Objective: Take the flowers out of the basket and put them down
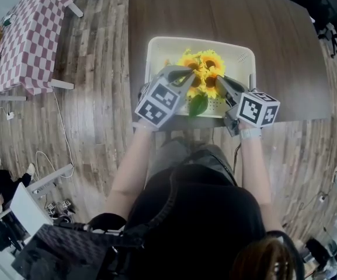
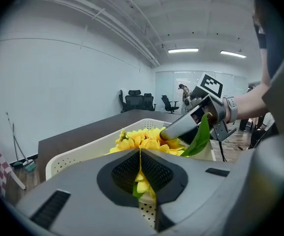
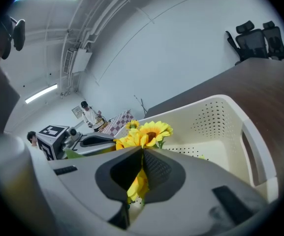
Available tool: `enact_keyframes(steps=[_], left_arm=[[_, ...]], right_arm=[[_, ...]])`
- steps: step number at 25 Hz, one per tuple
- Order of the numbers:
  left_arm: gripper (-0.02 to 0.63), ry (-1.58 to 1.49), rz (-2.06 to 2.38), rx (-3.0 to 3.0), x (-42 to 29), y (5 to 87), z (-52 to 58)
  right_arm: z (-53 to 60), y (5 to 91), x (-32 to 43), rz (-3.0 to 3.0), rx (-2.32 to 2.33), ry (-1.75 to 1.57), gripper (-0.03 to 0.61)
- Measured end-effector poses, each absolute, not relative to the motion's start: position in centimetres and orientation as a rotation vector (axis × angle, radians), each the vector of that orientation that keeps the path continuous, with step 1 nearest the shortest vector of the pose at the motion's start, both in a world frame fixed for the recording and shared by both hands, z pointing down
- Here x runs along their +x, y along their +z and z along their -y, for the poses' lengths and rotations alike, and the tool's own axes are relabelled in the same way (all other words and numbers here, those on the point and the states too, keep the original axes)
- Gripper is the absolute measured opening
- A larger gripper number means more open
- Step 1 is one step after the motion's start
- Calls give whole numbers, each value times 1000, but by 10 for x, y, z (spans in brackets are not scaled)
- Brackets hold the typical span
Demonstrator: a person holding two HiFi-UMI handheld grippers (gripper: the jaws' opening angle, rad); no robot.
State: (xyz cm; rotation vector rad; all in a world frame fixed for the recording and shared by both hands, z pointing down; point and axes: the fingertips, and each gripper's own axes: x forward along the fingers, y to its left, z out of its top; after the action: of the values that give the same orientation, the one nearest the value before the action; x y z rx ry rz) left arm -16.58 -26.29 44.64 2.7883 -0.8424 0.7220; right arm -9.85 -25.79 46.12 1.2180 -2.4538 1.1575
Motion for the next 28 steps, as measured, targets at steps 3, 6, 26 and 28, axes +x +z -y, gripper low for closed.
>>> enact_keyframes(steps=[3,6,26,28], left_arm=[[8,701,883,2777,-169,443,261],[8,694,928,2765,-174,440,258],[8,467,1433,2539,-174,395,251],[8,457,1445,2532,-170,391,249]], right_arm=[[256,458,-101,2474,1206,1186,5],[254,454,-108,2494,1170,1164,5],[258,407,-105,2694,764,983,5],[257,403,-102,2704,752,985,5]])
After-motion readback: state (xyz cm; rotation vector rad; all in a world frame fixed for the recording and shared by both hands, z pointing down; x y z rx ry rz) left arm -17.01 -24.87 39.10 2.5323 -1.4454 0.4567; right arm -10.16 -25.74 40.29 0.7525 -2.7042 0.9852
